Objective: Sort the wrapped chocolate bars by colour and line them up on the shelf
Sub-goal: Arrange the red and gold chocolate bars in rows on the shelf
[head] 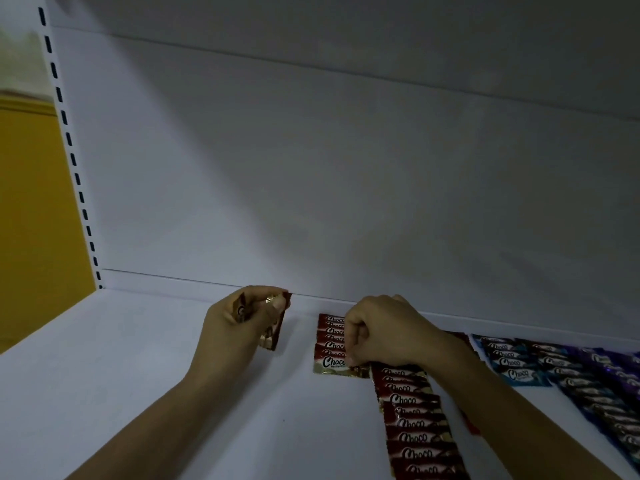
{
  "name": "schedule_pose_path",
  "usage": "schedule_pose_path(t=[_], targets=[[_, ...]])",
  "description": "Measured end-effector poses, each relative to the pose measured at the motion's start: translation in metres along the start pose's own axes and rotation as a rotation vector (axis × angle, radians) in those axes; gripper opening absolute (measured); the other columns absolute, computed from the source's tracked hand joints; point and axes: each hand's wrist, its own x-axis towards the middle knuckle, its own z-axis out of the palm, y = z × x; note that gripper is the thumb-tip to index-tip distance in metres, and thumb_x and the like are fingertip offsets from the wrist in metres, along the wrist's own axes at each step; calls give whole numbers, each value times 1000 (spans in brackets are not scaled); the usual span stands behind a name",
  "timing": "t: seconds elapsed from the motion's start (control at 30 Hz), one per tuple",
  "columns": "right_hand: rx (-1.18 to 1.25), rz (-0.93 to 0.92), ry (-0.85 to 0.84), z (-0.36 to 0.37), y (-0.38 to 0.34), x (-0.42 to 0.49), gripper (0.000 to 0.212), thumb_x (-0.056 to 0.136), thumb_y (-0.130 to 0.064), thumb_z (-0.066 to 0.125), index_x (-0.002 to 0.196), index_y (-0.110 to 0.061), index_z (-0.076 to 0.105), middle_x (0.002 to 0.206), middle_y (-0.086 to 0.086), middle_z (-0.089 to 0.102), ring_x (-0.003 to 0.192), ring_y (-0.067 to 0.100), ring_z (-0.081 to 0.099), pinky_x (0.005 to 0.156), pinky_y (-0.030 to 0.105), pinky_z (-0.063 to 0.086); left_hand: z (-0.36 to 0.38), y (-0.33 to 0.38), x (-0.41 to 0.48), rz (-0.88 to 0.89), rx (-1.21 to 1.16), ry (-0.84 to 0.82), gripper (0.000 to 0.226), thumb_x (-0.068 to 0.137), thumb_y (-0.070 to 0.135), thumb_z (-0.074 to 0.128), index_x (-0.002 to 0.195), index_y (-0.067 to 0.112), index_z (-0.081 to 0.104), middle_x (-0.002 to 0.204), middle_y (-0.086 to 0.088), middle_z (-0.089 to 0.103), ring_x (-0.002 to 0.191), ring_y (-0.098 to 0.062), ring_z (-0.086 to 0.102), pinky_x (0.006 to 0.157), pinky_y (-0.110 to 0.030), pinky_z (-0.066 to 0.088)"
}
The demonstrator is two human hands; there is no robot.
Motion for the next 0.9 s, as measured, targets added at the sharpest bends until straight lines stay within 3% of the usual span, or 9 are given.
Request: schedule_pose_path(t=[0.07, 0.13, 0.2, 0.27, 0.4, 0.57, 0.7, 0.77, 0.9], targets=[[263, -22, 72, -2, -5, 0, 14, 81, -37, 71, 76, -23, 70, 71, -11, 68, 69, 6, 63, 83, 28, 51, -1, 2, 2, -87, -93, 6, 11, 88, 15, 65, 88, 23, 73, 78, 11, 74, 58, 6, 60, 55, -17, 46], [616, -56, 134, -1, -15, 1, 23, 86, -43, 61, 79, -23, 71, 73, -7, 70, 69, 8, 67, 69, 18, 53, -2, 3, 3, -165, -155, -5, 9, 87, 18, 65, 89, 21, 73, 82, 10, 75, 59, 5, 57, 60, -25, 38], [804, -75, 141, 5, -28, 1, 25, 80, -47, 64, 83, -24, 72, 78, -9, 72, 70, 5, 67, 65, 13, 51, -2, 4, 3, -224, -224, -20, 9, 81, 23, 68, 85, 22, 76, 85, 2, 74, 69, -4, 57, 61, -26, 37], [894, -102, 106, 15, -39, 2, 18, 76, -37, 73, 83, -21, 73, 81, -7, 74, 73, 6, 68, 68, 16, 53, -3, 5, 1, -249, -292, -54, 15, 73, 29, 69, 83, 21, 77, 90, -9, 72, 76, -14, 56, 50, -19, 39], [960, -66, 102, 16, -44, 1, 4, 84, -15, 70, 82, -17, 73, 76, -3, 73, 66, 7, 67, 64, 16, 51, -2, 8, 0, -267, -328, -71, 14, 79, 24, 68, 84, 12, 72, 75, -6, 68, 54, -7, 49, 37, -16, 32], [1054, 35, 129, 7, -36, -2, 9, 87, -17, 66, 84, -12, 73, 72, 0, 72, 64, 10, 67, 67, 23, 55, -2, 4, 1, -260, -237, -68, 18, 84, 27, 68, 88, 10, 72, 68, 0, 62, 46, -6, 38, 37, -16, 29], [1018, 29, 106, 7, -34, -2, 10, 88, -17, 65, 84, -11, 73, 73, -1, 73, 65, 9, 67, 61, 16, 51, -1, 5, -3, -155, -147, -167, 26, 63, 39, 75, 74, 16, 72, 52, 3, 45, 44, -9, 32, 40, -18, 28], [939, 2, 101, 7, -34, -1, 8, 87, -19, 66, 84, -14, 72, 75, -2, 73, 68, 9, 69, 63, 14, 51, -1, 6, -2, -137, -109, -175, 14, 66, 33, 75, 63, 21, 69, 46, 7, 44, 42, -9, 29, 40, -20, 25], [845, -64, 162, 6, -31, 0, 2, 82, -18, 72, 83, -17, 71, 80, -1, 74, 75, 9, 70, 70, 16, 53, 0, 4, -3, -105, -30, -186, 22, 78, 19, 73, 58, 21, 66, 42, 9, 49, 36, -4, 31, 37, -16, 25]])
